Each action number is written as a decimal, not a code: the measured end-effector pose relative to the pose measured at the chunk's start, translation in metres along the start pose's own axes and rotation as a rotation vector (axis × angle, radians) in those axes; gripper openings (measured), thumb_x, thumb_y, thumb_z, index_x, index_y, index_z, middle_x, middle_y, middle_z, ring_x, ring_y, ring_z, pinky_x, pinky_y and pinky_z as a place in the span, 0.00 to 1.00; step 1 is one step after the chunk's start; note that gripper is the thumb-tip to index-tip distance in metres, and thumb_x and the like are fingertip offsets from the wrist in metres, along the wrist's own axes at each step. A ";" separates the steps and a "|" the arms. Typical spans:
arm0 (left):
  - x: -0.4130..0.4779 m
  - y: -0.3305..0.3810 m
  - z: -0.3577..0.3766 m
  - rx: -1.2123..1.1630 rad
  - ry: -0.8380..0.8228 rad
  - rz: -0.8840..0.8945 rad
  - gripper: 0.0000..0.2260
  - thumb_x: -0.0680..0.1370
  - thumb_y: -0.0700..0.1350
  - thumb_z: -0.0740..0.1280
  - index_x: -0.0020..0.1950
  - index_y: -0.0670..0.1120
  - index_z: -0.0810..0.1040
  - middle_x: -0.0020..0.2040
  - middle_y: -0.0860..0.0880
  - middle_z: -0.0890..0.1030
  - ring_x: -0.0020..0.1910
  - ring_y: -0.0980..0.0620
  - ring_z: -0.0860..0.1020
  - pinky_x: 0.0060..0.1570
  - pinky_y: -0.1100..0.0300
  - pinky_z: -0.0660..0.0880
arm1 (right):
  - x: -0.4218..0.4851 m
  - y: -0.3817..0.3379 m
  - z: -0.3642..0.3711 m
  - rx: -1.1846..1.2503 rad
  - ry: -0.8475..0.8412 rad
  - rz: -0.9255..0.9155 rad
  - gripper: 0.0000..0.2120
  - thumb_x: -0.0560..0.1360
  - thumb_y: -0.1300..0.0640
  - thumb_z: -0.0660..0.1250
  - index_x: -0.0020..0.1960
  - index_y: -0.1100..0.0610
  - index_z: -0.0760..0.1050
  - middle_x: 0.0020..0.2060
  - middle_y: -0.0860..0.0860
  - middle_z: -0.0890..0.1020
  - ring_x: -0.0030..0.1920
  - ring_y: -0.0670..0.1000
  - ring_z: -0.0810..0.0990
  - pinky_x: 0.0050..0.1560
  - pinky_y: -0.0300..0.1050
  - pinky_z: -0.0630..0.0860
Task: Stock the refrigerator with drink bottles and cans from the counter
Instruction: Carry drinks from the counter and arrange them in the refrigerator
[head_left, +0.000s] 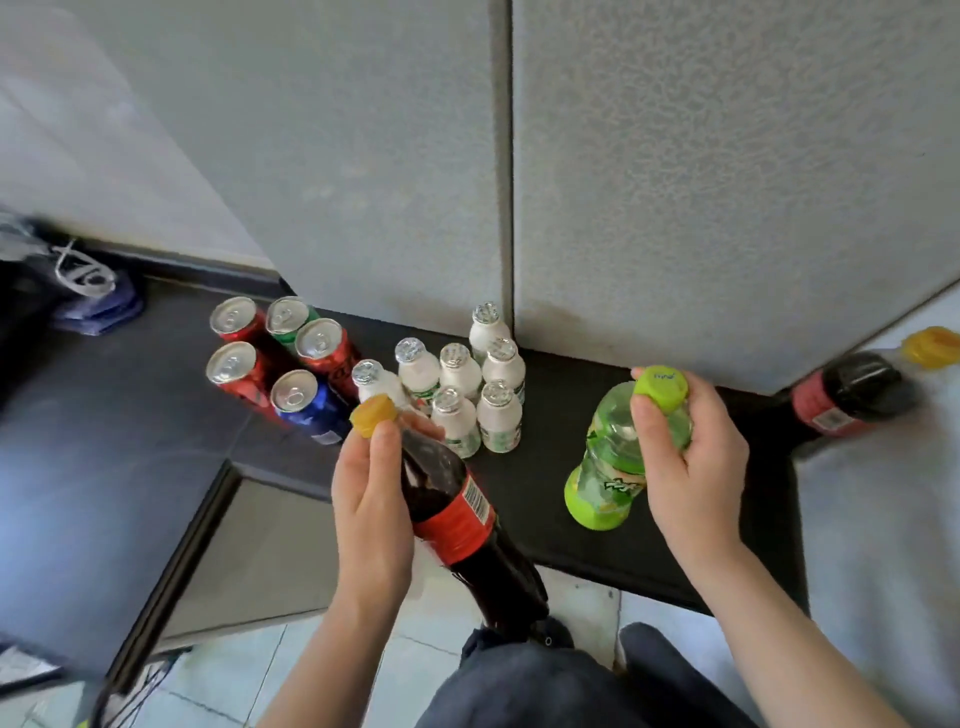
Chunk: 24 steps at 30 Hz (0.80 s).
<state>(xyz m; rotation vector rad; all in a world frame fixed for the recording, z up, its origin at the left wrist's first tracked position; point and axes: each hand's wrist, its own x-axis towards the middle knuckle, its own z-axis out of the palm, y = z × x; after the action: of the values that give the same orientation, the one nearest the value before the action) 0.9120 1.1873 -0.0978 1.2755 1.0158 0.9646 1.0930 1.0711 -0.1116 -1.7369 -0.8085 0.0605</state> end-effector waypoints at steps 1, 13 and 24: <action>-0.007 -0.001 -0.009 0.013 0.026 0.008 0.15 0.79 0.50 0.58 0.45 0.41 0.77 0.42 0.46 0.83 0.42 0.51 0.81 0.42 0.62 0.78 | -0.001 -0.007 0.003 0.025 -0.065 -0.063 0.11 0.76 0.47 0.61 0.53 0.53 0.74 0.46 0.39 0.78 0.48 0.36 0.78 0.50 0.27 0.70; -0.126 -0.030 -0.124 0.062 0.652 -0.039 0.17 0.73 0.56 0.60 0.45 0.43 0.78 0.42 0.46 0.82 0.41 0.50 0.80 0.40 0.63 0.77 | -0.086 -0.043 0.094 0.370 -0.684 -0.148 0.13 0.76 0.48 0.62 0.53 0.56 0.77 0.45 0.43 0.81 0.47 0.39 0.79 0.49 0.34 0.74; -0.242 -0.035 -0.210 0.109 1.046 -0.018 0.16 0.76 0.57 0.59 0.45 0.45 0.76 0.43 0.47 0.81 0.44 0.51 0.79 0.45 0.56 0.77 | -0.183 -0.095 0.123 0.395 -1.043 -0.076 0.15 0.76 0.43 0.58 0.52 0.51 0.77 0.45 0.39 0.81 0.45 0.41 0.79 0.44 0.29 0.72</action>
<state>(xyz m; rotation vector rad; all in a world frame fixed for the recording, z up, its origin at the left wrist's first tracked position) 0.6429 1.0112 -0.1240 0.7924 1.8783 1.6298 0.8545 1.0845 -0.1359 -1.2217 -1.4765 1.0666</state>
